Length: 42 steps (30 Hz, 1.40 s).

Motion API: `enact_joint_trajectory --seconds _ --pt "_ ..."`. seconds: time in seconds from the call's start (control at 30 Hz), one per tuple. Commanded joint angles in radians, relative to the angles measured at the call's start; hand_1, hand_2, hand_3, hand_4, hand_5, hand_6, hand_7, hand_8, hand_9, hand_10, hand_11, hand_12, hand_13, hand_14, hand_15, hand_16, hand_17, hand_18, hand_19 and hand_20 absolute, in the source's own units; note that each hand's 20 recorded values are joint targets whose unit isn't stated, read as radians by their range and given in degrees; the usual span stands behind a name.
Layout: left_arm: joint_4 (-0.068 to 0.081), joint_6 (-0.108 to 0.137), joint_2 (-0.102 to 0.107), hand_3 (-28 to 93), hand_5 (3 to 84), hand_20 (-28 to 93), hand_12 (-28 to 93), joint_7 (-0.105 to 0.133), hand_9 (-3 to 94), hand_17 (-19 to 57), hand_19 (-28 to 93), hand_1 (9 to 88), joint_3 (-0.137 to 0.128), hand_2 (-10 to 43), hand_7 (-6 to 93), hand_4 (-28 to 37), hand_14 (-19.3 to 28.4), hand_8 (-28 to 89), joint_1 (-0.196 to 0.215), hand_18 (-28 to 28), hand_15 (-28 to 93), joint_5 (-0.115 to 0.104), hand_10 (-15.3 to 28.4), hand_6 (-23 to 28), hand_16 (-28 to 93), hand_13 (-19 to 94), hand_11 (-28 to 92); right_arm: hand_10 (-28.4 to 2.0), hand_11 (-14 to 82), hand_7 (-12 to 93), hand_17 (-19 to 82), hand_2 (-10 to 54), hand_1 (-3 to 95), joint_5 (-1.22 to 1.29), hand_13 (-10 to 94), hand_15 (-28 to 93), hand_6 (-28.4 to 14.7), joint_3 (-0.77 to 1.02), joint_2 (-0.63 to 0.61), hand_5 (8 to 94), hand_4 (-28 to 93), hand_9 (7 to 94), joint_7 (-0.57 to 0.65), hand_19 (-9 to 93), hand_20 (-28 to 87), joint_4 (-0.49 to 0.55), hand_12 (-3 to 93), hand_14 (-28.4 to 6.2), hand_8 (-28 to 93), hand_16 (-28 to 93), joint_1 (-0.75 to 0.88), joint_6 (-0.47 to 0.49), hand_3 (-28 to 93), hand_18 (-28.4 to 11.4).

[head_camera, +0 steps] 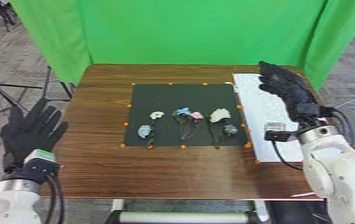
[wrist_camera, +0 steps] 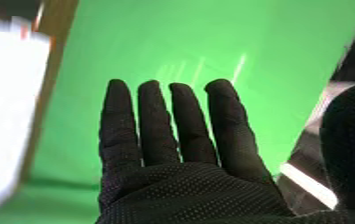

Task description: Arrange flowers

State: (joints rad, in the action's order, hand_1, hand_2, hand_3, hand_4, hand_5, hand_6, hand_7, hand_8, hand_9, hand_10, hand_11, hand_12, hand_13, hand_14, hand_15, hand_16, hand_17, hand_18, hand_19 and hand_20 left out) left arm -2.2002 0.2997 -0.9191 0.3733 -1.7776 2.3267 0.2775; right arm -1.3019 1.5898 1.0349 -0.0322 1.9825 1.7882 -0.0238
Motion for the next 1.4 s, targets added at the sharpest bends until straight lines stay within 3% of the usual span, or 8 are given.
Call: enact_joint_trajectory --seconds 0.03,0.37,0.4,1.4 --pt "0.005 -0.045 -0.007 68 27.9 7 7 -0.025 20.6 -6.8 20 21.9 -0.023 9.5 10.5 -28.3 9.2 -10 0.008 10.4 18 0.041 11.2 4.8 -7 10 13 -11.6 5.1 9 15 5.5 7.1 0.29 26 11 -5.5 0.027 0.075 35.7 -28 34.5 -0.064 24 18 0.0 8.1 -10.9 -11 9 0.065 0.005 81 -16.4" --pt "0.012 -0.063 -0.009 68 28.1 8 7 -0.024 20.7 -6.7 20 21.3 -0.038 9.9 9.8 -28.3 9.2 -9 0.006 10.4 17 0.05 11.2 4.8 -7 11 12 -11.4 4.7 9 16 4.8 6.8 0.324 27 10 -5.3 0.044 0.097 35.8 -28 34.8 -0.055 22 19 0.014 8.0 -10.6 -11 10 0.091 0.021 82 -16.3" --pt "0.015 -0.067 -0.01 68 28.2 8 7 -0.033 20.8 -6.7 20 21.3 -0.039 9.9 9.8 -28.3 9.2 -9 0.002 10.4 17 0.053 11.2 4.8 -6 11 12 -11.4 4.7 9 16 4.8 6.8 0.326 27 9 -5.2 0.046 0.096 35.9 -28 34.9 -0.051 22 20 0.019 8.0 -10.6 -11 10 0.096 0.014 82 -16.3" --pt "0.008 -0.055 -0.01 68 29.2 8 7 -0.027 21.8 -6.7 20 21.3 -0.056 9.9 10.0 -28.3 9.7 -9 0.006 10.7 18 0.048 11.7 5.1 -6 12 12 -11.5 4.2 10 15 4.2 8.4 0.313 27 8 -4.5 0.057 0.093 38.2 -27 35.1 -0.046 23 20 0.043 8.3 -11.2 -11 13 0.108 0.051 81 -17.4"
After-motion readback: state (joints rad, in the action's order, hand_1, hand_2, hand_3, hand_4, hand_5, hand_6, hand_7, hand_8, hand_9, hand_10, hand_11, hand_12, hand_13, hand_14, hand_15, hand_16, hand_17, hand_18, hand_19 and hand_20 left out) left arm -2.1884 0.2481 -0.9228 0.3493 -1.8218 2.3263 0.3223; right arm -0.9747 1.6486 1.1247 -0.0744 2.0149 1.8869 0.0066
